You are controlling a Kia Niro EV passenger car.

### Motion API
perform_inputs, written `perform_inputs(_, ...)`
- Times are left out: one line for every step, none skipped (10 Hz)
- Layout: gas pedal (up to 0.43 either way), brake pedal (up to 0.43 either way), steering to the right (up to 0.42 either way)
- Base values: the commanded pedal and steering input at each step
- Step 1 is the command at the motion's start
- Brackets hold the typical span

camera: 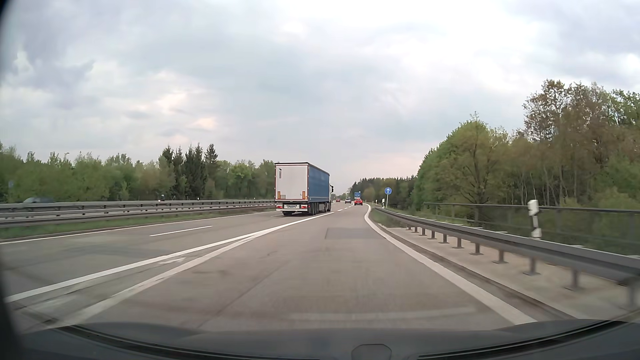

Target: Follow the waypoints while adhering to traffic rules and regulations

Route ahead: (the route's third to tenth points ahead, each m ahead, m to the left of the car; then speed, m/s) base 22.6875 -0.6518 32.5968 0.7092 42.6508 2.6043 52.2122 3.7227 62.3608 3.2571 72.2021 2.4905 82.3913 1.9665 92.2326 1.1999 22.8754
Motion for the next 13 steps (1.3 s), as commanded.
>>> perform_inputs(0.197, 0.000, 0.010)
perform_inputs(0.197, 0.000, 0.010)
perform_inputs(0.197, 0.000, 0.010)
perform_inputs(0.197, 0.000, 0.010)
perform_inputs(0.197, 0.000, 0.010)
perform_inputs(0.197, 0.000, 0.010)
perform_inputs(0.197, 0.000, 0.010)
perform_inputs(0.228, 0.000, 0.010)
perform_inputs(0.280, 0.000, 0.010)
perform_inputs(0.280, 0.000, 0.010)
perform_inputs(0.287, 0.000, 0.010)
perform_inputs(0.287, 0.000, 0.010)
perform_inputs(0.287, 0.000, 0.011)
